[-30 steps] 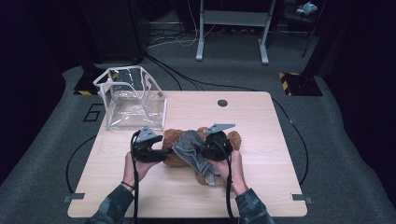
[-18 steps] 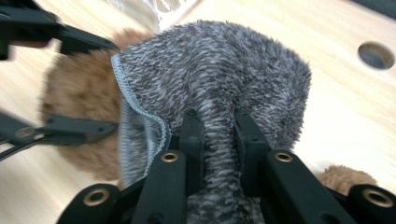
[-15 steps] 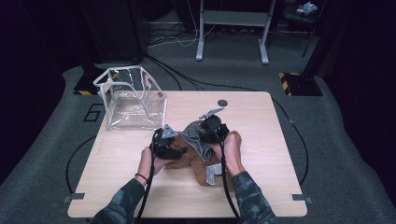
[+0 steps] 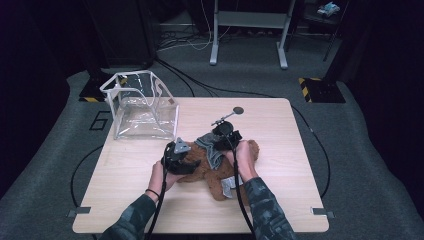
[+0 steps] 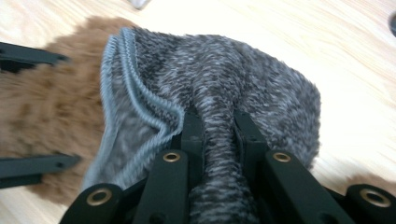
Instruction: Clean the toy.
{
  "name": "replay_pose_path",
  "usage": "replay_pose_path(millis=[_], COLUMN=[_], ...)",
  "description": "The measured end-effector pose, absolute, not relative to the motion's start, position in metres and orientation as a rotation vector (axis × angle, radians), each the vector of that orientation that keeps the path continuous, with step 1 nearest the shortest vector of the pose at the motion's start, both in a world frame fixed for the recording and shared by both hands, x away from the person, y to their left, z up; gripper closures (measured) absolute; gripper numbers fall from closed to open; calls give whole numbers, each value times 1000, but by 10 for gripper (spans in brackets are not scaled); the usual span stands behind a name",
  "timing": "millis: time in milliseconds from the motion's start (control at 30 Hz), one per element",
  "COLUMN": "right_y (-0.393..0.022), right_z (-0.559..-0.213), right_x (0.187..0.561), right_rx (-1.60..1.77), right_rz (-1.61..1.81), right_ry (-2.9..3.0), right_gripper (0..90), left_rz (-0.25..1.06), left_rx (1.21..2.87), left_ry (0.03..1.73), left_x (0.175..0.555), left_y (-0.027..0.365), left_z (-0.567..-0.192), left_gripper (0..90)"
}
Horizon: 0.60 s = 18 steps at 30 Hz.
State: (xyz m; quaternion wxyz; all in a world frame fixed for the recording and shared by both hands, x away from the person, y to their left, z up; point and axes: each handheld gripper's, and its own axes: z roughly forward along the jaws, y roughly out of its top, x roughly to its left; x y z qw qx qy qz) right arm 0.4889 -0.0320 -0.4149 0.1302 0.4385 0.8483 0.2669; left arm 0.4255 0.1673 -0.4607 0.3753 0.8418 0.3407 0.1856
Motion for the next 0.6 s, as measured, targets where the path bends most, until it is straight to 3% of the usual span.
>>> replay_pose_path(millis=[600], right_y=[-129], right_z=[-422], right_x=[478], right_rx=[1504], right_rz=[668], right_ry=[2302], right_gripper=[795], left_rz=[460], left_rx=[2111], left_ry=[901], left_x=[423], left_y=[171], left_z=[-463], left_gripper=[378])
